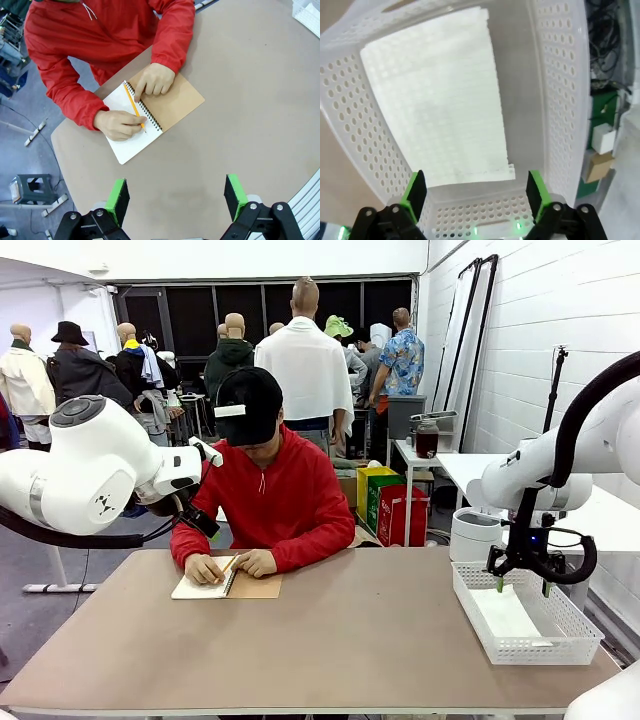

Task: Sort the paper based on its condition.
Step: If a person hands you a paper, place it in the Organizing basket , and if it's crumpled, put it in the Trash can.

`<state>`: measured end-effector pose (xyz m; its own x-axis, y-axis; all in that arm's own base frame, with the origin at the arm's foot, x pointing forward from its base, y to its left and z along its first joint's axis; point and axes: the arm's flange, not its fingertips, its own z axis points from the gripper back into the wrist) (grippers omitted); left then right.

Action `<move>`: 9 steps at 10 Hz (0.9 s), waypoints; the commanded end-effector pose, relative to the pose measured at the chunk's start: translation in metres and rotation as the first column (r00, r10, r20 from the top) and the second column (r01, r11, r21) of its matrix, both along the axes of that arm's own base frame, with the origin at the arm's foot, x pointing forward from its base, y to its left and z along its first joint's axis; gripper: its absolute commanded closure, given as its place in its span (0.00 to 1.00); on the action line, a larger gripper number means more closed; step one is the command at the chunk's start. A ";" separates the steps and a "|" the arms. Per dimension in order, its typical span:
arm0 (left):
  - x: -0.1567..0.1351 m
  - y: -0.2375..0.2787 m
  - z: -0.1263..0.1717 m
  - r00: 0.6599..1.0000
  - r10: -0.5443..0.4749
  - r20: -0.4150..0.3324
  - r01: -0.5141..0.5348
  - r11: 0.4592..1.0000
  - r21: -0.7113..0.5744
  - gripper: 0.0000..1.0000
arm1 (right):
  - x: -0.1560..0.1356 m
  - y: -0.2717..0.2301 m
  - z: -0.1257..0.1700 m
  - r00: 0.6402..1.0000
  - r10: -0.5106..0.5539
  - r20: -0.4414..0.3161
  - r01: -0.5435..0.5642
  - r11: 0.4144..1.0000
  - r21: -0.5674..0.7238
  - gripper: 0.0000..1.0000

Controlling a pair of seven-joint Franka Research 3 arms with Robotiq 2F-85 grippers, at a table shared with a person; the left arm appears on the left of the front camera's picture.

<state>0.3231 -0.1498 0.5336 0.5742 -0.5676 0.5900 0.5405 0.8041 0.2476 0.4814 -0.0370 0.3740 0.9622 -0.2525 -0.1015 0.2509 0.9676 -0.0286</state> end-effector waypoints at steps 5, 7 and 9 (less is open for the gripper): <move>0.000 0.000 0.000 1.000 0.000 0.001 0.000 1.000 0.001 0.00 | 0.001 0.004 0.002 1.000 -0.006 0.008 0.006 0.999 -0.034 0.00; 0.000 0.000 0.000 1.000 0.000 0.001 0.000 1.000 0.001 0.00 | 0.001 0.004 0.002 1.000 -0.006 0.008 0.006 0.999 -0.034 0.00; 0.000 0.000 0.000 1.000 0.000 0.001 0.000 1.000 0.001 0.00 | 0.001 0.004 0.002 1.000 -0.006 0.008 0.006 0.999 -0.034 0.00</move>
<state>0.3231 -0.1498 0.5336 0.5742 -0.5676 0.5900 0.5405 0.8041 0.2476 0.4824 -0.0322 0.3771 0.9587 -0.2746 -0.0740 0.2693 0.9602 -0.0739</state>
